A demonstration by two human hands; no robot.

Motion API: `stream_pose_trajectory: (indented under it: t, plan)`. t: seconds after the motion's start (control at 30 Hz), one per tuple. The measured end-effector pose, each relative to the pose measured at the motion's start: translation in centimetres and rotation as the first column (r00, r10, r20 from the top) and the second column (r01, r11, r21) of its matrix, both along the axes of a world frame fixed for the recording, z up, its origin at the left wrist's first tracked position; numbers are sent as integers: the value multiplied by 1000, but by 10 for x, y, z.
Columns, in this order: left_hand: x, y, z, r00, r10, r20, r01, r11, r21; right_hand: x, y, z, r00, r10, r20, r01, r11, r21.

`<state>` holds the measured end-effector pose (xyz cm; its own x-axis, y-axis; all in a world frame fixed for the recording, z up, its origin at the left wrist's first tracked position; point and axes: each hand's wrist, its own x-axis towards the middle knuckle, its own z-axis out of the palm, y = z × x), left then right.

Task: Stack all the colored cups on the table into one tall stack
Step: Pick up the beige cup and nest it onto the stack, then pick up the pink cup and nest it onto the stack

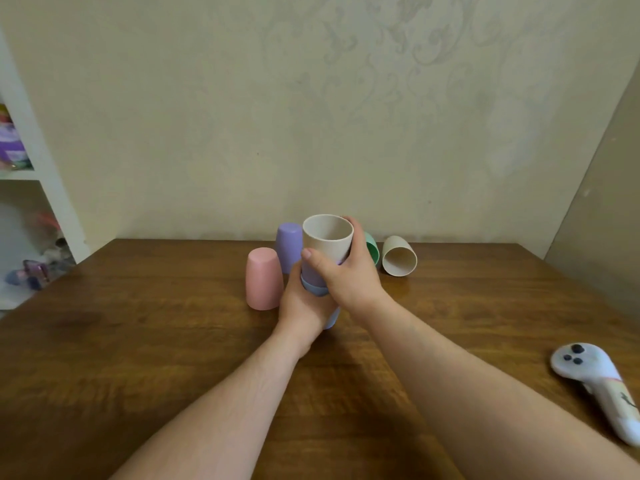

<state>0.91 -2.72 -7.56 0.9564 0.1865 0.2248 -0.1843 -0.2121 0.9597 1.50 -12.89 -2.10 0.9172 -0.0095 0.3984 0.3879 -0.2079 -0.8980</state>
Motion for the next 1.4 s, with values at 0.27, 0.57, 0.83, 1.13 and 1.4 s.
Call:
stream_pose_trajectory:
  t: [0.27, 0.57, 0.83, 1.13, 1.4]
  plan:
    - [-18, 30, -16, 973, -225, -43, 228, 969, 92, -4, 0, -39, 1000, -6, -17, 6, 1000, -9]
    - [-1, 139, 36, 825, -423, 373, -352, 131, 927, -14, 10, -71, 999, -29, 29, 29, 999, 18]
    - [55, 131, 15, 857, -508, 85, -391, -535, 749, -17, 8, -71, 998, -45, 53, 45, 999, -16]
    - [30, 145, 33, 968, -127, 216, -238, -186, 953, -13, 8, -76, 997, -50, 59, 52, 998, -31]
    - [12, 135, 22, 997, 50, 67, -83, 513, 855, -14, 9, -75, 996, -57, 63, 59, 998, -33]
